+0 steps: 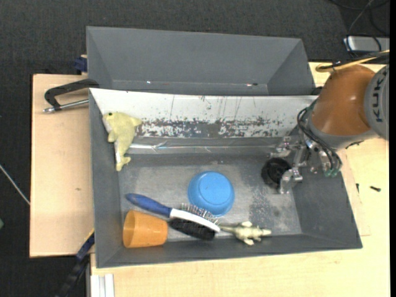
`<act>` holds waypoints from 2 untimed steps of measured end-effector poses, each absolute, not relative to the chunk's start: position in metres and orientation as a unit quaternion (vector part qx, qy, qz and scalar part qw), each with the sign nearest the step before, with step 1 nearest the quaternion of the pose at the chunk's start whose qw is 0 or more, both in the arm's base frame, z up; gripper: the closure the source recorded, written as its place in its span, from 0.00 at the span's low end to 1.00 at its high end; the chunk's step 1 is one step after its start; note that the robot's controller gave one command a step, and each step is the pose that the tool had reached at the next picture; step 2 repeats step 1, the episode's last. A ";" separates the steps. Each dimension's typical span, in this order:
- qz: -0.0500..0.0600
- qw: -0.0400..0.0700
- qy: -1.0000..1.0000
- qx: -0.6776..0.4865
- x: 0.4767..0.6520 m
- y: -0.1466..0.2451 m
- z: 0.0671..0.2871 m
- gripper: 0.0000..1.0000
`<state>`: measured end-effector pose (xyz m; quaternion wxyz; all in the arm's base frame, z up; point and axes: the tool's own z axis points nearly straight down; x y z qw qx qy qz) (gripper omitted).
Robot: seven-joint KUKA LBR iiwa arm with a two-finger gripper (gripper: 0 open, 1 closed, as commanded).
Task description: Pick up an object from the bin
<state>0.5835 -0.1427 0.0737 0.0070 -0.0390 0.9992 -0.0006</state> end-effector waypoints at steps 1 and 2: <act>-0.002 0.007 0.999 -0.038 0.561 -0.132 0.203 1.00; -0.002 0.007 0.999 -0.038 0.561 -0.132 0.203 1.00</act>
Offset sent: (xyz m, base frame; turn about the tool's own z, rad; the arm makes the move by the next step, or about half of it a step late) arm -0.0248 0.0105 0.1236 0.0010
